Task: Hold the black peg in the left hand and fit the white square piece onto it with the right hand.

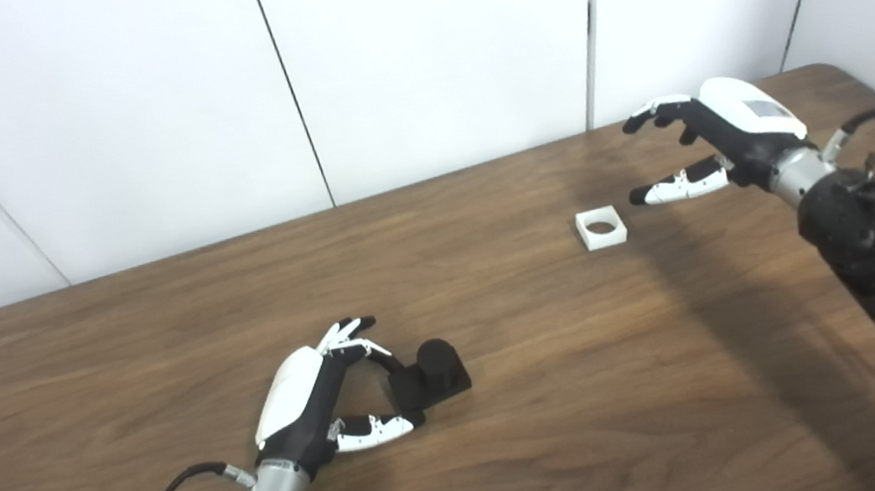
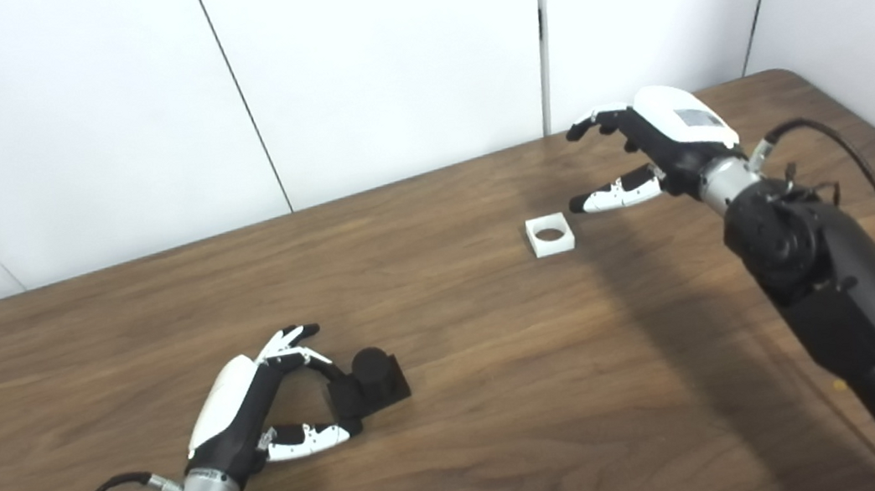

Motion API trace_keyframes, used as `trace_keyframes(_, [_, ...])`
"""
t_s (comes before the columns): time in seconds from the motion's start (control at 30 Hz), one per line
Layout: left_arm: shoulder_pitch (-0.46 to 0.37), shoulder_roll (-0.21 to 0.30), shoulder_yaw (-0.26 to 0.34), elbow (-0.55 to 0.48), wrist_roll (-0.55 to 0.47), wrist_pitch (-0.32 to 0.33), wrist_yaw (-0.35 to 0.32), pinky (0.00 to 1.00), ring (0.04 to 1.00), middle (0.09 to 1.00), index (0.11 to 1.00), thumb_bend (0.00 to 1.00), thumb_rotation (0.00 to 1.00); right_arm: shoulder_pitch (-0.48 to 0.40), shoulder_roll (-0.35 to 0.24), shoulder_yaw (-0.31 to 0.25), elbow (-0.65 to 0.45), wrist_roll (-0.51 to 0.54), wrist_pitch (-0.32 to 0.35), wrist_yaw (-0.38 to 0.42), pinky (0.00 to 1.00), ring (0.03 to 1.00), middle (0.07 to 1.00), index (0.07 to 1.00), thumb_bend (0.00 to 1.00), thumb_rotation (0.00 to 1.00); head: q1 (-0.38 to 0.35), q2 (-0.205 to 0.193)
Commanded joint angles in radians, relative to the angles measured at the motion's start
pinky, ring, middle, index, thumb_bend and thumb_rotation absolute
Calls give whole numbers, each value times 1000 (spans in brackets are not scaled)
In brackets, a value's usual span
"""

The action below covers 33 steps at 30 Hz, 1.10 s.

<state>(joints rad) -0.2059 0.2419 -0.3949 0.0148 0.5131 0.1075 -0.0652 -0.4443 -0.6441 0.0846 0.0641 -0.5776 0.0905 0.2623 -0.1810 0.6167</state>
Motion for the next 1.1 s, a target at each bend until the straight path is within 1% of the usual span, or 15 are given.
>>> trace_keyframes(0.0, [22, 17, -17, 27, 29, 32, -53, 936, 978, 925, 491, 520, 76, -89, -41, 14, -1, 6, -4, 51, 762, 903, 917, 804, 749, 481, 0, 1])
trace_keyframes(0.07, [23, 19, -16, 24, 29, 34, -57, 936, 979, 926, 492, 520, 75, -119, -54, 35, 22, 4, -12, 83, 779, 920, 928, 813, 770, 501, 2, 2])
trace_keyframes(0.2, [28, 18, -13, 22, 28, 36, -55, 937, 982, 929, 492, 519, 77, -176, -70, 68, 79, 17, -37, 130, 758, 918, 931, 816, 822, 515, 8, 3])
trace_keyframes(0.27, [29, 16, -12, 24, 28, 34, -52, 936, 979, 925, 492, 520, 77, -194, -69, 77, 98, 20, -39, 147, 782, 932, 934, 816, 821, 486, 9, 4])
trace_keyframes(0.3, [29, 15, -13, 26, 29, 32, -50, 935, 979, 925, 492, 520, 77, -202, -69, 84, 109, 20, -44, 154, 785, 935, 935, 816, 819, 480, 10, 5])
trace_keyframes(0.33, [29, 15, -13, 28, 30, 32, -50, 941, 978, 923, 492, 520, 76, -208, -69, 92, 117, 16, -47, 161, 810, 944, 941, 821, 806, 480, 13, 7])
trace_keyframes(0.43, [28, 13, -14, 30, 31, 33, -50, 942, 978, 923, 492, 520, 76, -217, -68, 110, 130, 5, -45, 173, 829, 943, 943, 825, 796, 479, 16, 8])
trace_keyframes(0.57, [29, 11, -10, 38, 23, 22, -45, 933, 978, 924, 491, 520, 77, -224, -62, 131, 154, -6, -45, 177, 822, 934, 939, 826, 805, 500, 16, 10])
trace_keyframes(0.77, [28, 14, -9, 26, 32, 33, -51, 939, 979, 924, 492, 520, 78, -221, -60, 158, 182, -5, -69, 185, 813, 945, 940, 837, 817, 574, 23, 14])
trace_keyframes(0.8, [27, 14, -8, 26, 32, 34, -51, 940, 979, 924, 492, 520, 79, -222, -62, 165, 187, -3, -78, 189, 820, 949, 943, 842, 817, 592, 23, 14])
trace_keyframes(0.87, [27, 14, -6, 26, 31, 37, -52, 944, 983, 925, 492, 520, 78, -225, -67, 181, 194, -2, -89, 208, 888, 956, 951, 855, 820, 634, 25, 16])
trace_keyframes(0.97, [26, 14, -7, 27, 36, 34, -48, 947, 980, 924, 492, 520, 76, -232, -72, 202, 198, -8, -89, 246, 926, 971, 968, 874, 846, 666, 27, 16])
trace_keyframes(1.03, [26, 13, -7, 28, 36, 33, -47, 946, 978, 923, 492, 520, 76, -233, -71, 209, 199, -8, -83, 265, 909, 973, 970, 879, 876, 656, 28, 17])
trace_keyframes(1.07, [26, 13, -7, 28, 36, 33, -46, 945, 978, 923, 492, 520, 76, -234, -71, 212, 200, -8, -79, 272, 907, 974, 968, 880, 909, 648, 28, 17])
